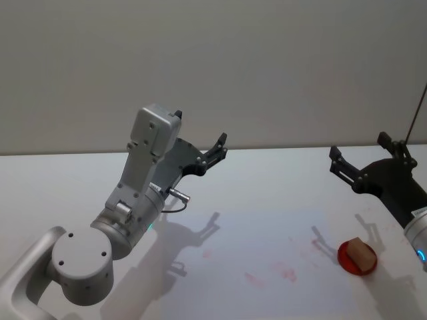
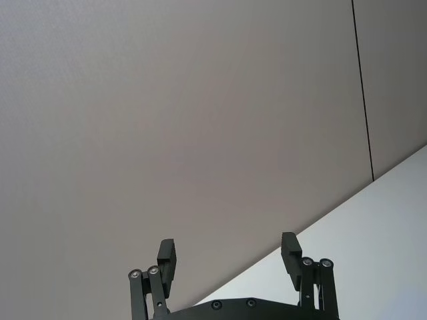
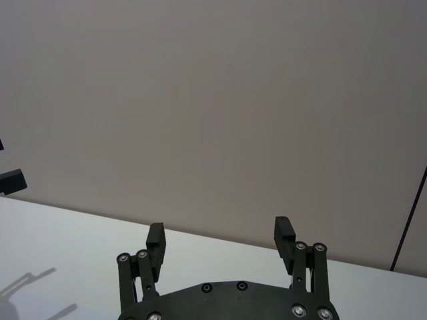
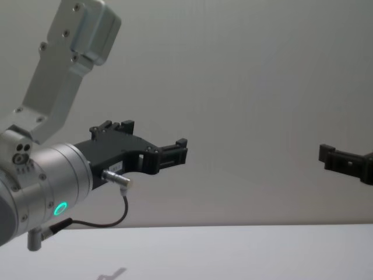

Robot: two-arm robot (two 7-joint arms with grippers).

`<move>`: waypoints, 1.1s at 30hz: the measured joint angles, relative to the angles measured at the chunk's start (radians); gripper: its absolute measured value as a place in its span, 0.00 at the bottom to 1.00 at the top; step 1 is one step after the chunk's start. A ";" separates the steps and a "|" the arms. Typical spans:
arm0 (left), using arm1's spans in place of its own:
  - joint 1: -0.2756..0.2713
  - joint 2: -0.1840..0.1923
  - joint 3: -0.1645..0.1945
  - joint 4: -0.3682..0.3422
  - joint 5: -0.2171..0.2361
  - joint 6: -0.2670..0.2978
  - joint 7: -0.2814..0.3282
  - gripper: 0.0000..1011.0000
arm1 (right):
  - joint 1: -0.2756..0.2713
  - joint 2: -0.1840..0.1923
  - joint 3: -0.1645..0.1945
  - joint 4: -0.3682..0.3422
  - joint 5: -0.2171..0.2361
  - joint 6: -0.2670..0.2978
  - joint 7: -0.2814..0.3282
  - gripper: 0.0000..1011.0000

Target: Use the one hand to pick up the stamp and affix it onto the A4 paper.

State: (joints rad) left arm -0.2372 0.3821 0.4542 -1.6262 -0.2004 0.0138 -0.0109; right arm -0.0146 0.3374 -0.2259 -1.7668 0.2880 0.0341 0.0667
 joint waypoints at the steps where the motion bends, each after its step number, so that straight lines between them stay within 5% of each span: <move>1: 0.000 0.000 0.000 0.000 0.000 0.000 0.000 0.99 | 0.000 0.000 0.000 0.000 0.000 0.000 0.000 0.99; 33: 0.000 0.000 0.000 0.000 0.000 0.000 0.000 0.99 | 0.002 0.004 0.006 0.007 0.010 0.007 0.017 0.99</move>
State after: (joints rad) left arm -0.2372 0.3821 0.4542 -1.6262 -0.2004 0.0139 -0.0109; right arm -0.0123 0.3414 -0.2202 -1.7603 0.2980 0.0409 0.0839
